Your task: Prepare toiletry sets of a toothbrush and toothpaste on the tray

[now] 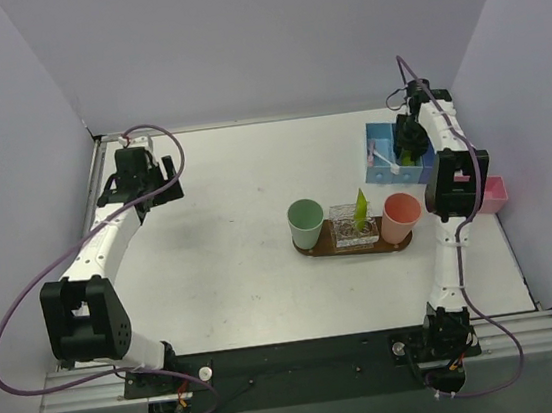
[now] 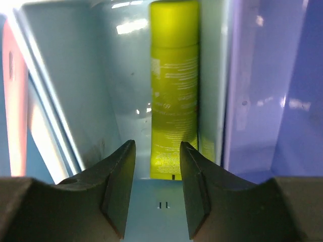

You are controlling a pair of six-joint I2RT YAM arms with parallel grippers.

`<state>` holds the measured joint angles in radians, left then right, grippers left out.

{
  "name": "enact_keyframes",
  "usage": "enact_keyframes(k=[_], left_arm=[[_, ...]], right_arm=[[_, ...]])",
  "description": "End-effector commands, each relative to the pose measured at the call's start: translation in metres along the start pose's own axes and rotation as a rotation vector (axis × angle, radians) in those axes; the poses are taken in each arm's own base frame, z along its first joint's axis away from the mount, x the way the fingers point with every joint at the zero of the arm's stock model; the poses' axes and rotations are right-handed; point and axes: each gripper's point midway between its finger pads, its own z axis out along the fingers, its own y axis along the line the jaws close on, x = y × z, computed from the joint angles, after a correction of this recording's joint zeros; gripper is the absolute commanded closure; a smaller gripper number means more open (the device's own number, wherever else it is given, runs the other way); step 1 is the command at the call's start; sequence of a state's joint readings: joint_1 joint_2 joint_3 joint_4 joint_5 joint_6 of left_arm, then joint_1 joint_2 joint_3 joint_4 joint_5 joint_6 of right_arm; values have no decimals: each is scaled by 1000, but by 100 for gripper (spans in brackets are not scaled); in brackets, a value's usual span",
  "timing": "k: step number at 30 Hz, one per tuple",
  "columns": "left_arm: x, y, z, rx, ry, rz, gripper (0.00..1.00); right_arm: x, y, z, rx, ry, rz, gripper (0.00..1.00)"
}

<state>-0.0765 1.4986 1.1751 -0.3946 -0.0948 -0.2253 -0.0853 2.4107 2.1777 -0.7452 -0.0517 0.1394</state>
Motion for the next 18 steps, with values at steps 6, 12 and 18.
enact_keyframes(k=[6,12,18], left_arm=[[-32,-9,2,34,-78,-29,14],[-31,-7,0,31,-74,-29,14],[-33,-5,-1,28,-76,-33,14]], right_arm=[[-23,-1,-29,65,-64,-94,63],[-19,-7,-20,144,-52,-171,63],[-19,-20,-13,210,-49,-200,64]])
